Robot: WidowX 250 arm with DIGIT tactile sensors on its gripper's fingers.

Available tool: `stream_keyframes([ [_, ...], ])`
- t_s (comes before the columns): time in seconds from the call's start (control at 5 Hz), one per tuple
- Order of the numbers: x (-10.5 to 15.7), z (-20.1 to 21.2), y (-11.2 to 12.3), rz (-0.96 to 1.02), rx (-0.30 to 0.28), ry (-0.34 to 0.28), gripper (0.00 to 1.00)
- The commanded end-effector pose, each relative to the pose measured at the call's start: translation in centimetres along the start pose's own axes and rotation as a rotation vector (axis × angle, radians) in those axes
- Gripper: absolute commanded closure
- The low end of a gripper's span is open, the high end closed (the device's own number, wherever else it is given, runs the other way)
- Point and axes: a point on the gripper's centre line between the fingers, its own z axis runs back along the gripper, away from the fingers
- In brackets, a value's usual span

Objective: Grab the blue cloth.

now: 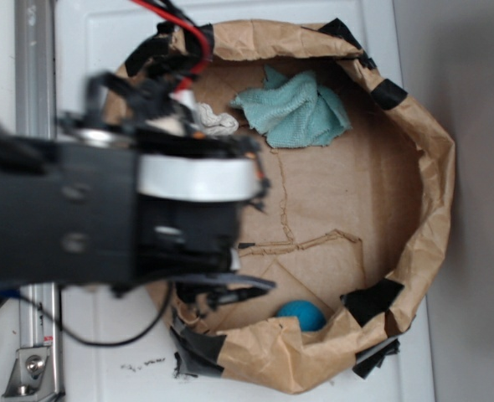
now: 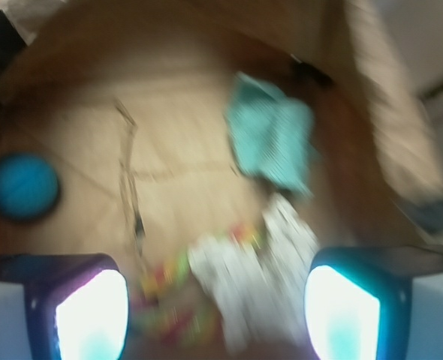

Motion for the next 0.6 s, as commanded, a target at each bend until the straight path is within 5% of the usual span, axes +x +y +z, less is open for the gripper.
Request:
stream_keyframes([
  [0.0, 4.2, -6.5, 2.2, 0.046, 0.019, 0.021, 0.0],
  [0.4, 5.8, -9.7, 5.0, 0.063, 0.052, 0.066, 0.0],
])
